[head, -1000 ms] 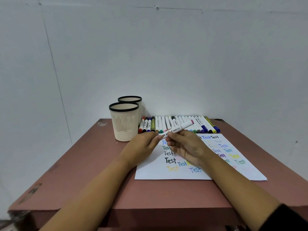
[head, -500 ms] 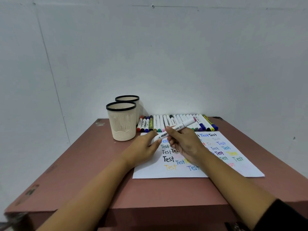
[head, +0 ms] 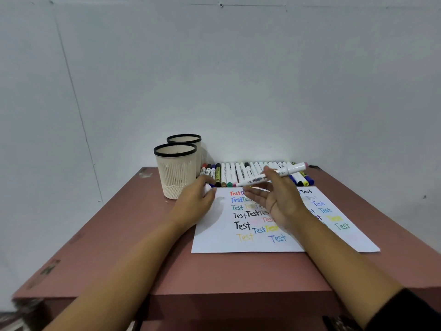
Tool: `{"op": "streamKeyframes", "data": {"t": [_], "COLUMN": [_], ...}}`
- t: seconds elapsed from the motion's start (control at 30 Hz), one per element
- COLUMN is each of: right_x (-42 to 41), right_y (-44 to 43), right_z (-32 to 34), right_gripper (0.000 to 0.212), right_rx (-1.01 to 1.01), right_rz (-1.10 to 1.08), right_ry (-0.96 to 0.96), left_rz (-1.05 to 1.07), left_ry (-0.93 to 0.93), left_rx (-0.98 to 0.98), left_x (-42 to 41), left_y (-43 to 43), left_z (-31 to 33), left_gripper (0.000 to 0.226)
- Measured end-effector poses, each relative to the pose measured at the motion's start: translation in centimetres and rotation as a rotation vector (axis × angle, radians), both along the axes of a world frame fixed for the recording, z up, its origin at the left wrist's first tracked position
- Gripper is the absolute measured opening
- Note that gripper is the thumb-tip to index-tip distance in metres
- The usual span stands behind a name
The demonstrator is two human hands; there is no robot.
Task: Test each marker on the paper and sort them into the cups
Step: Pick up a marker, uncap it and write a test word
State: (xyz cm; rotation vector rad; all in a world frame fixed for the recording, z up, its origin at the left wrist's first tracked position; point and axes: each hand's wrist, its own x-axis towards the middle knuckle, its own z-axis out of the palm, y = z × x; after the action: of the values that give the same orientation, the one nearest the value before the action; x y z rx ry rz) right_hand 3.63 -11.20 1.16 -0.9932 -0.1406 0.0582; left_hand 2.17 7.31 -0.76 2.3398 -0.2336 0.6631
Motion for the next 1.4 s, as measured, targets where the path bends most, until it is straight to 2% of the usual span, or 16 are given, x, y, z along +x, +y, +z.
{"op": "streamKeyframes", "data": {"t": [0.1, 0.27, 0.37, 0.47, 0.6, 0.87, 1.17, 1.4], "right_x": [0.2, 1.0, 1.1, 1.4, 2.4, 3.4, 3.3, 3.2], "right_y": [-0.1, 1.0, 2.3, 4.2, 6.2, 6.9, 7.5, 7.4], "right_z": [0.1, 0.9, 0.8, 0.1, -0.4, -1.5, -2.1, -2.2], "right_gripper": [0.011, 0.019, 0.016, 0.009, 0.012, 0.025, 0.018, 0.014], "right_rx": [0.037, -0.24, -0.41, -0.524, -0.624, -0.598, -0.7, -0.698], "right_rz": [0.039, 0.054, 0.05, -0.007, -0.09, -0.219, -0.2, -0.296], "right_ry": [0.054, -0.035, -0.09, -0.112, -0.099, -0.05, -0.127, -0.121], "left_rz": [0.085, 0.074, 0.039, 0.053, 0.05, 0.017, -0.005, -0.016], "left_ry": [0.088, 0.228, 0.27, 0.237, 0.22, 0.216, 0.212, 0.238], "left_rx": [0.01, 0.0, 0.033, -0.079, -0.289, -0.344, -0.386, -0.396], "left_x": [0.4, 0.7, 0.5, 0.4, 0.2, 0.3, 0.5, 0.5], "left_y": [0.8, 1.8, 2.5, 3.2, 3.4, 3.6, 3.7, 3.8], "left_z": [0.6, 1.2, 0.9, 0.0, -0.2, -0.3, -0.5, -0.6], "left_gripper": [0.02, 0.02, 0.02, 0.015, 0.015, 0.015, 0.015, 0.013]}}
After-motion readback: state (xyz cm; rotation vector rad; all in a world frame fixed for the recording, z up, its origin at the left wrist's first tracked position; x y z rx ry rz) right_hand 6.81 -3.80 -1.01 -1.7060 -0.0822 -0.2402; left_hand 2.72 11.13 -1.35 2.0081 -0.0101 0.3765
